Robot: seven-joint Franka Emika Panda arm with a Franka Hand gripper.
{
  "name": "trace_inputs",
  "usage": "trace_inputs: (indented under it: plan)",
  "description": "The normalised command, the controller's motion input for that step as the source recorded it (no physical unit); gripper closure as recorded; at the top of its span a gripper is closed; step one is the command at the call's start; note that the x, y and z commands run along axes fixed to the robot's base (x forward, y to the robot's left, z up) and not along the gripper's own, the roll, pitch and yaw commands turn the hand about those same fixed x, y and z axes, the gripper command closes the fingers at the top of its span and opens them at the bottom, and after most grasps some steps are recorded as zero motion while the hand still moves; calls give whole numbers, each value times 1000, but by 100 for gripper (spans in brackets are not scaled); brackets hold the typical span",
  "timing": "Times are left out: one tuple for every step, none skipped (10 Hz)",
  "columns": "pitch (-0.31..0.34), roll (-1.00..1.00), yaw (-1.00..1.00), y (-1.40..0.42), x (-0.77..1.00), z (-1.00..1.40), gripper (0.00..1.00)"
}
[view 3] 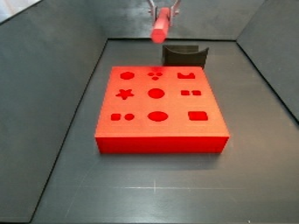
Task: Pick up the hexagon object. Move up. Place the hexagon object on the fixture. Regrasp the hexagon object. Move to above the board. Insert the hexagon object.
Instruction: Place the hexagon object on the fixture.
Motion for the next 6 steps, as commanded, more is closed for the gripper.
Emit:
trace_inputs:
  plan:
    - [-67, -1000, 185, 586, 1000, 507, 100]
    - [-32, -1000, 144, 465, 908, 340, 100]
    - [-15, -1000, 134, 288, 784, 183, 100]
    - [-2, -1000, 127, 192, 723, 111, 100]
    - [30, -1000, 113, 115, 623, 51, 100]
    - [56, -1000, 97, 89, 546, 32, 100]
